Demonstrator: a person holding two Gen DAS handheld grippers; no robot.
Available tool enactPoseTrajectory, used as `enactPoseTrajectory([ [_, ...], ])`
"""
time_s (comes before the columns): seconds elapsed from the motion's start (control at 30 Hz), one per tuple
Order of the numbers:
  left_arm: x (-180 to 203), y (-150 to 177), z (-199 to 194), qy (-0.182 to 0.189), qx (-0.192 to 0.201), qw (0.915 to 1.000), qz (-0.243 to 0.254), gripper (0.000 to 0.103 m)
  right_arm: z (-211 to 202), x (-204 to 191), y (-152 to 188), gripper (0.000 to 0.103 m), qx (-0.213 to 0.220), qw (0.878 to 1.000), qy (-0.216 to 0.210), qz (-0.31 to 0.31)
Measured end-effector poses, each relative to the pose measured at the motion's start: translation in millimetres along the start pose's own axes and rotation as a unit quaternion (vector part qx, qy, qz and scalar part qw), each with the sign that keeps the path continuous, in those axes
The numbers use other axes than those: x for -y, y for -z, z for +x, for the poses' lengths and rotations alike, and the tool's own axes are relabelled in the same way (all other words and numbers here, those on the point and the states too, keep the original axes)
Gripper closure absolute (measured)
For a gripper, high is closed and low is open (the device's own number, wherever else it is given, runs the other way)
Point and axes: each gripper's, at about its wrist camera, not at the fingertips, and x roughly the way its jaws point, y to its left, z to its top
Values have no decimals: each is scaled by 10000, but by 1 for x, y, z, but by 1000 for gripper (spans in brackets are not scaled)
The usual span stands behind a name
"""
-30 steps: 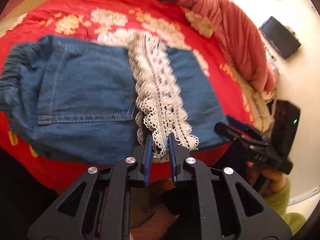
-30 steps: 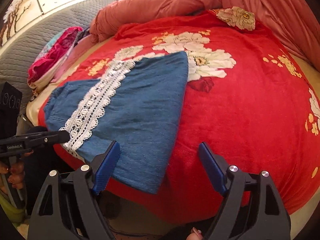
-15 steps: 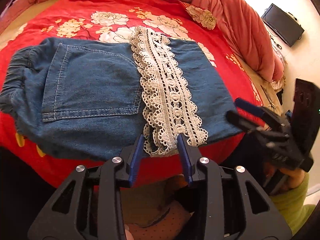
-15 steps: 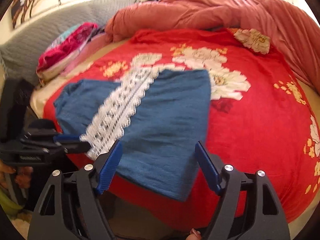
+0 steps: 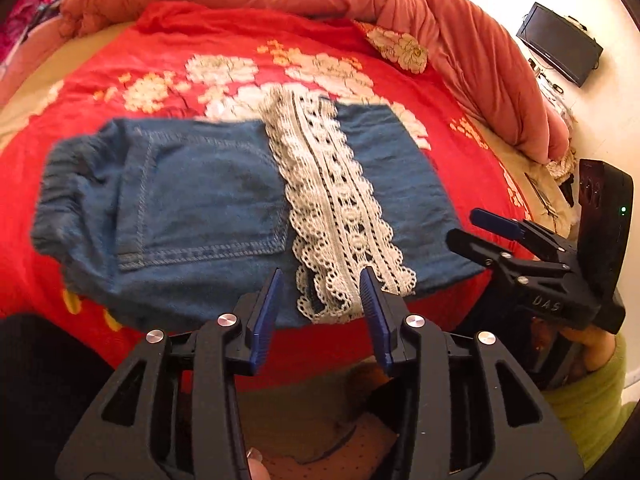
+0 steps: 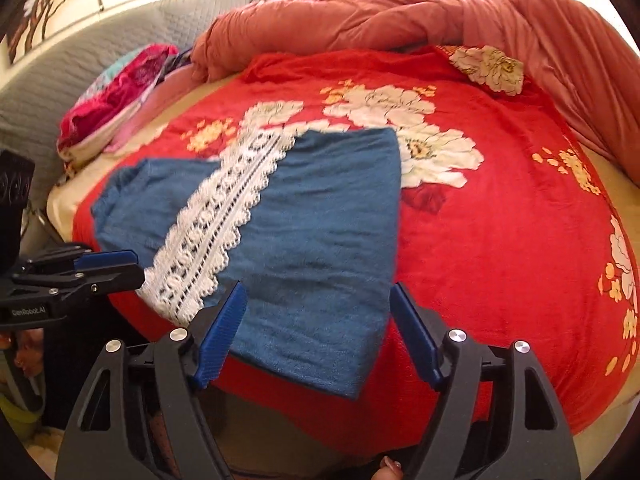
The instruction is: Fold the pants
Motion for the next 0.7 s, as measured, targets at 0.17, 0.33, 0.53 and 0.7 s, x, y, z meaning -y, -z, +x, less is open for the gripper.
enactPoseTrajectory([
  [0.17, -3, -3, -16, -156, 218, 9996, 71, 60, -8, -2, -4, 25, 109, 9999, 23, 85],
  [0.33, -12, -6, -30, -358, 406, 9985, 76, 55, -13, -6, -8, 24, 156, 9998, 23, 157],
  [0.53, -31, -8, -44, -515, 572, 9970, -45, 48, -15, -13, -14, 10, 206, 9996, -25, 210],
  [0.7, -47, -8, -49, -570, 639, 9961, -218, 43, -14, -19, -27, 10, 222, 9994, -75, 248],
])
